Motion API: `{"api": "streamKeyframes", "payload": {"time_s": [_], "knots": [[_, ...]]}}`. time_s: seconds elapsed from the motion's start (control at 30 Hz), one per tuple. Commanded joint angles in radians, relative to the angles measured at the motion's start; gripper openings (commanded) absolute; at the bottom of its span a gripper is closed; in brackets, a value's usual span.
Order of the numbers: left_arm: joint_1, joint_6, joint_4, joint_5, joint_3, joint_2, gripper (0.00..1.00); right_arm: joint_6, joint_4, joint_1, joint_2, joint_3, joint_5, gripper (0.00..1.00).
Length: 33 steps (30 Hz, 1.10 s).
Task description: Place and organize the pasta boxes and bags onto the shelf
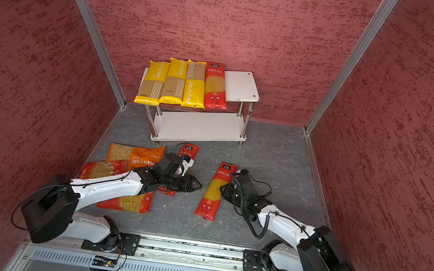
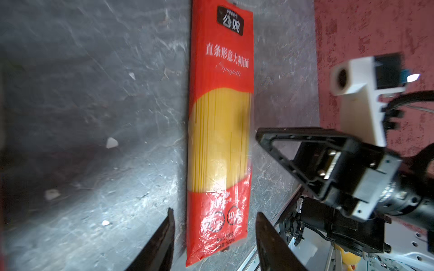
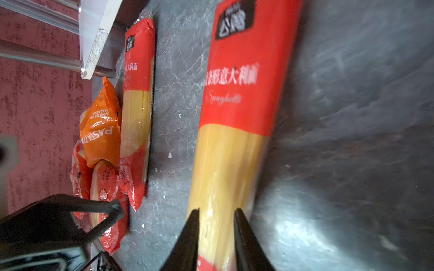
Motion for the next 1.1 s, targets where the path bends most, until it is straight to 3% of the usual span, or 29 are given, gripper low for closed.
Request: {"api": "streamKeyframes", "payload": {"time_s": [0.0,0.1,0.37,0.67,0.73,0.87,1.07], "knots": [[-0.045,-0.074,0.118,-0.017,0.015,0.072,0.55,-0.097,-0.086,-0.083,-0.068,-0.045,-0.131,0.41],[-0.064,-0.087,0.157,-0.019,0.039,0.154,0.57,-0.106,-0.061,-0.14,-0.077,-0.078,-0.175,0.48],[-0.054,-0.064,0.167,0.021,0.132,0.315,0.52,-0.05,0.145,-0.161,0.028,-0.119,-0.202,0.49],[-0.046,-0.107,0.241,0.062,0.135,0.389,0.23,0.008,0.42,-0.137,0.331,-0.064,-0.241,0.46],[-0.043,-0.11,0.252,0.068,0.127,0.386,0.21,0.018,0.528,-0.131,0.37,-0.076,-0.253,0.4],[-0.037,-0.107,0.251,0.072,0.115,0.359,0.21,0.021,0.771,-0.13,0.379,-0.155,-0.236,0.2],[-0.036,-0.102,0.271,0.066,0.08,0.275,0.26,-0.046,0.857,-0.13,0.332,-0.177,-0.273,0.08]]}}
